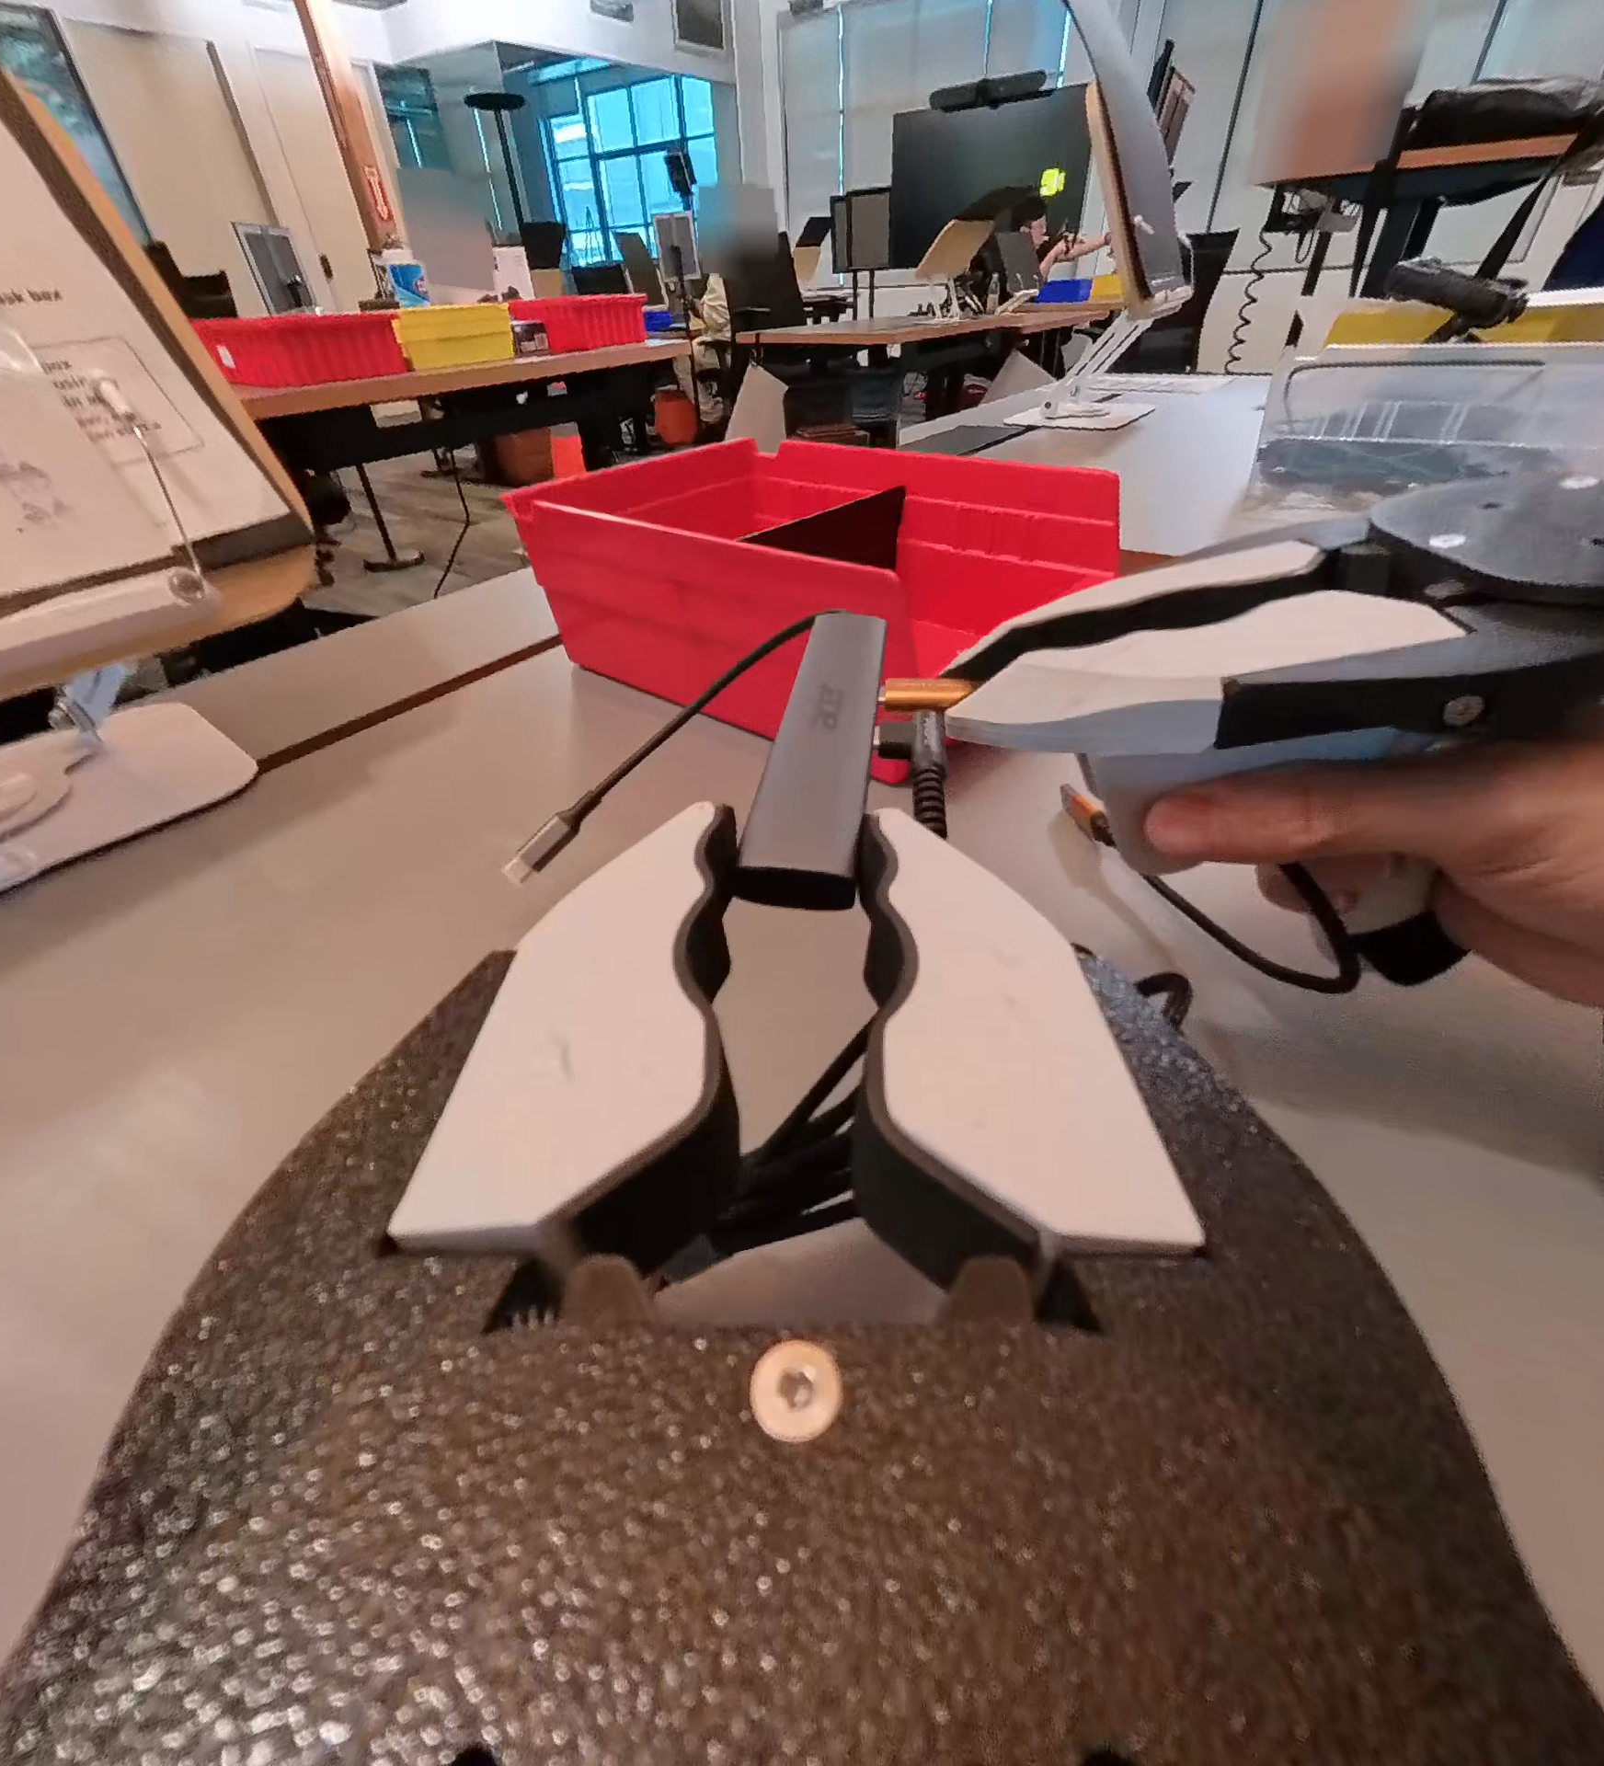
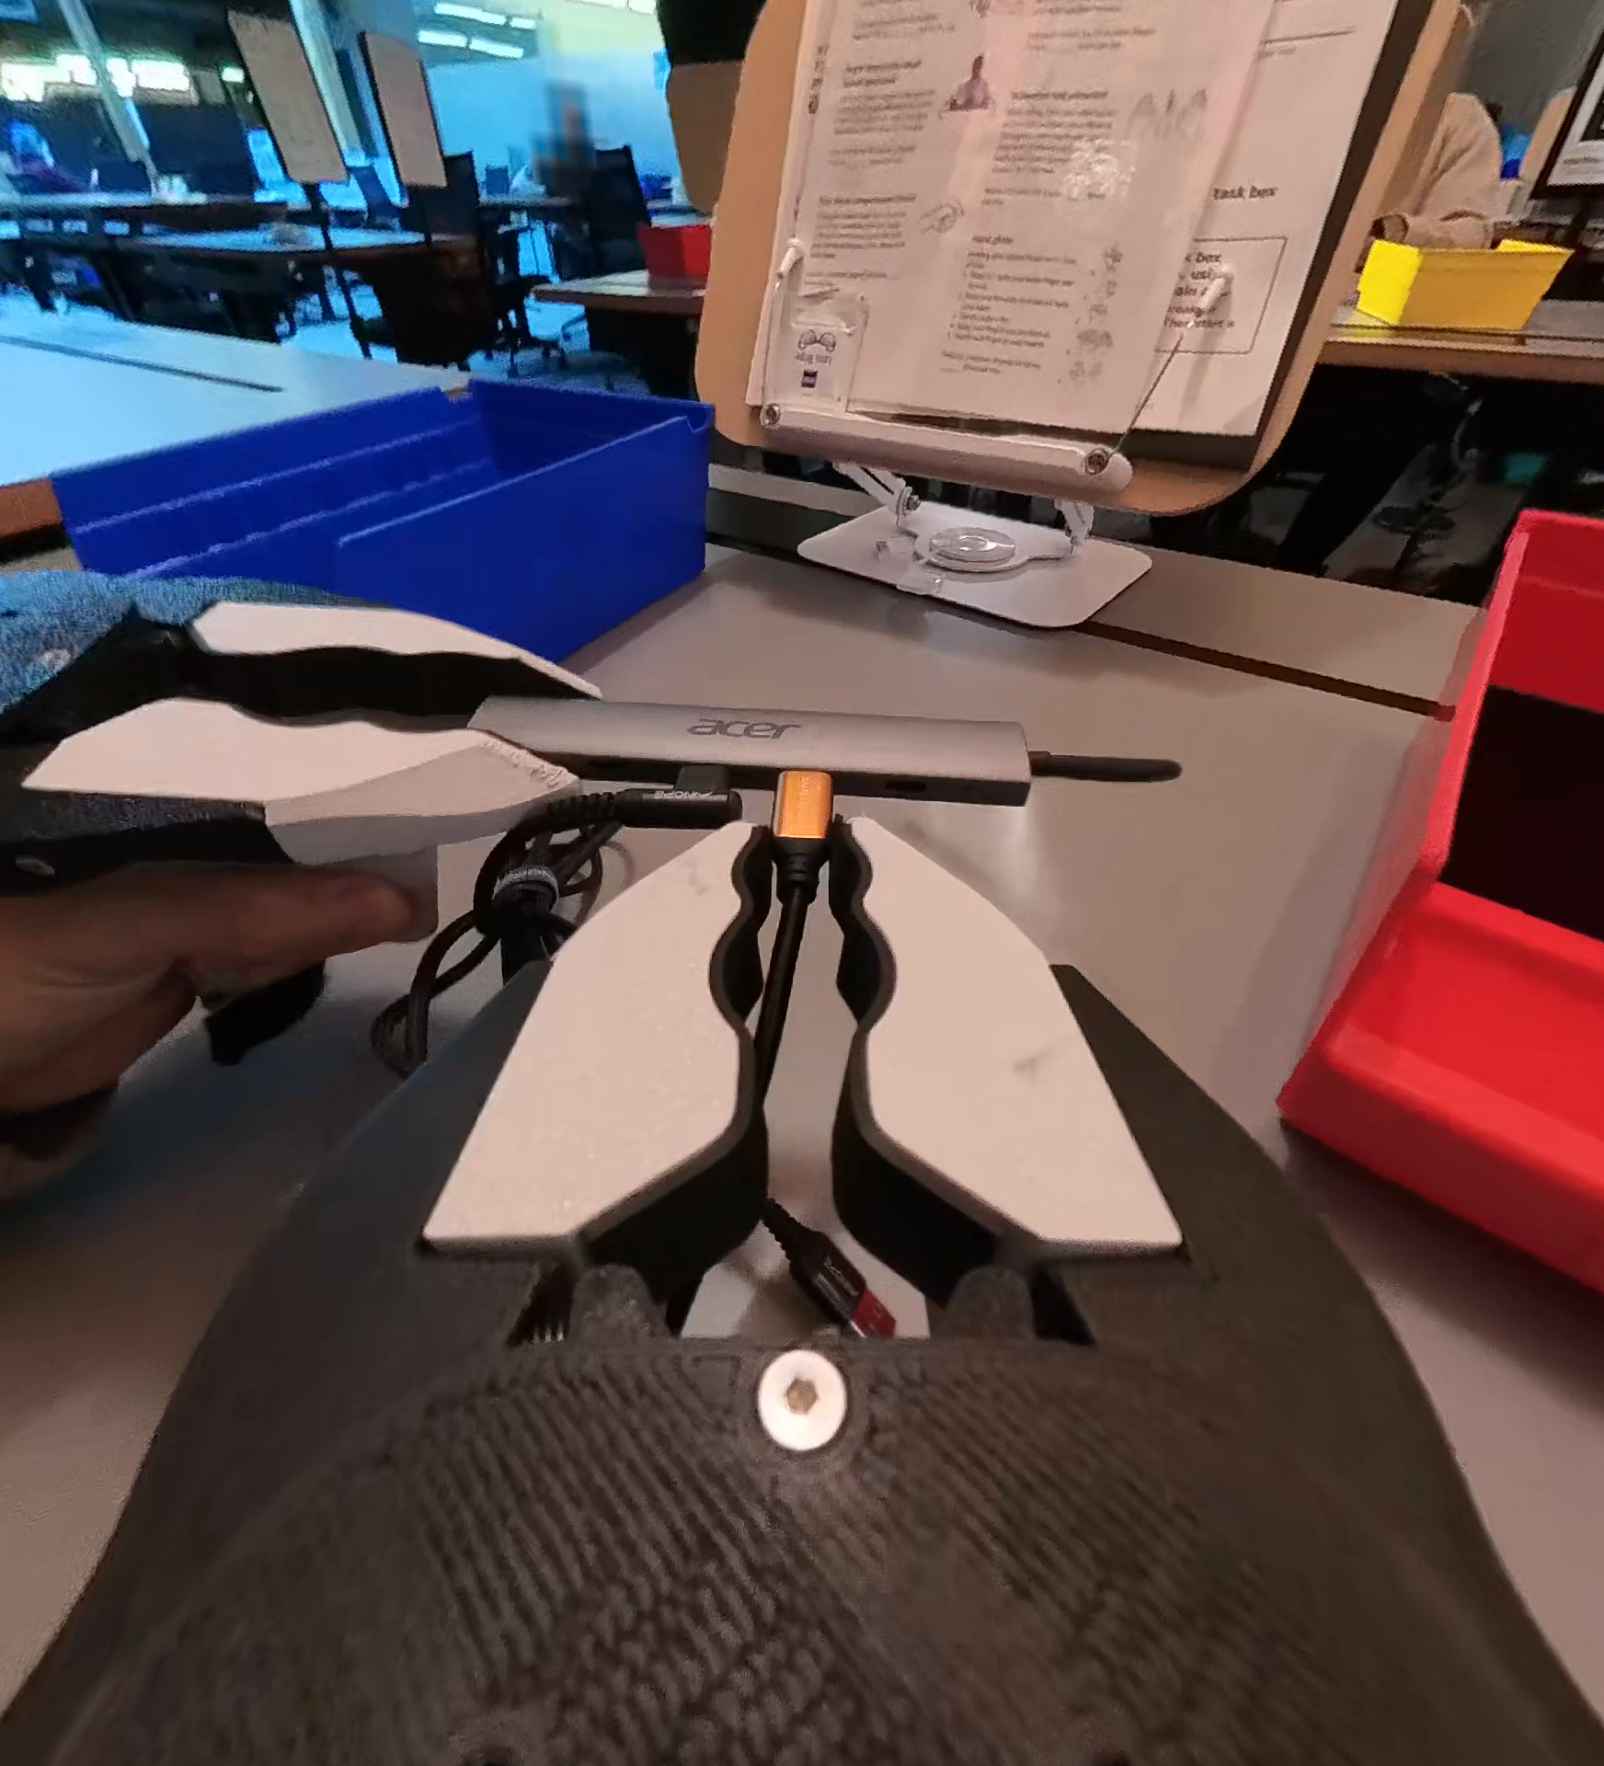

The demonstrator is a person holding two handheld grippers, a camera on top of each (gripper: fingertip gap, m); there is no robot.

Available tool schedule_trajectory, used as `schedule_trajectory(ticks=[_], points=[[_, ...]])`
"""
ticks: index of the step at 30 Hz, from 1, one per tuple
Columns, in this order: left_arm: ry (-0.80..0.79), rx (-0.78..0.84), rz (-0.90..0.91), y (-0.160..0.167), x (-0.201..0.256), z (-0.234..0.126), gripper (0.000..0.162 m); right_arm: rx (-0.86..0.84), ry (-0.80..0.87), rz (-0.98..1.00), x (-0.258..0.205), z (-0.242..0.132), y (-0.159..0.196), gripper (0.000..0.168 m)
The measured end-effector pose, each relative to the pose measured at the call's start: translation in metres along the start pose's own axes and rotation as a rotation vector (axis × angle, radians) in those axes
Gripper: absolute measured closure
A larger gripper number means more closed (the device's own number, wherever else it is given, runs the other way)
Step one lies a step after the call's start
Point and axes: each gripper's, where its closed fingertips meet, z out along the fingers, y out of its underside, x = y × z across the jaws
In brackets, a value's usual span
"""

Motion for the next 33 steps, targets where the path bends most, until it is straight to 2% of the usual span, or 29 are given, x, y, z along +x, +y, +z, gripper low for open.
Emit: schedule_trajectory(ticks=[1,3,4,5,7,9,11,14,19,22,24,27,30,33], points=[[-0.013,0.006,0.003,-0.002,-0.001,-0.001,0.137,-0.023,0.005,-0.042,-0.002,-0.001,0.000,0.155],[-0.265,0.002,-0.044,0.004,-0.055,-0.017,0.138,-0.090,0.014,-0.176,-0.007,-0.015,0.007,0.156],[-0.274,0.015,-0.145,0.006,-0.080,-0.027,0.138,-0.070,0.081,-0.170,0.004,-0.027,0.004,0.156],[-0.215,0.056,-0.238,-0.001,-0.090,-0.035,0.139,0.005,0.159,-0.069,0.022,-0.040,-0.008,0.156],[-0.154,0.130,-0.165,-0.029,-0.077,-0.040,0.138,0.130,0.165,0.114,0.045,-0.057,-0.031,0.156],[-0.061,0.133,-0.068,-0.043,-0.043,-0.031,0.139,0.180,0.141,0.047,0.054,-0.060,-0.056,0.156],[0.000,0.111,-0.035,-0.040,-0.024,-0.022,0.138,0.192,0.152,-0.028,0.067,-0.062,-0.081,0.156],[0.027,0.059,-0.047,-0.023,-0.019,-0.014,0.138,0.361,0.195,-0.126,0.102,-0.070,-0.137,0.156],[0.052,0.053,-0.092,-0.015,-0.021,-0.012,0.138,0.525,0.263,-0.052,0.169,-0.077,-0.204,0.156],[0.046,0.058,-0.093,-0.016,-0.026,-0.015,0.139,0.570,0.349,-0.145,0.193,-0.075,-0.230,0.156],[0.041,0.062,-0.104,-0.016,-0.030,-0.016,0.139,0.551,0.416,-0.112,0.218,-0.064,-0.222,0.156],[0.039,0.067,-0.129,-0.015,-0.034,-0.017,0.139,0.441,0.481,-0.085,0.243,-0.036,-0.174,0.156],[0.045,0.066,-0.133,-0.015,-0.035,-0.017,0.139,0.262,0.457,-0.137,0.237,-0.007,-0.116,0.156],[0.049,0.065,-0.123,-0.014,-0.035,-0.017,0.139,-0.009,0.454,-0.302,0.230,0.014,-0.059,0.156]])
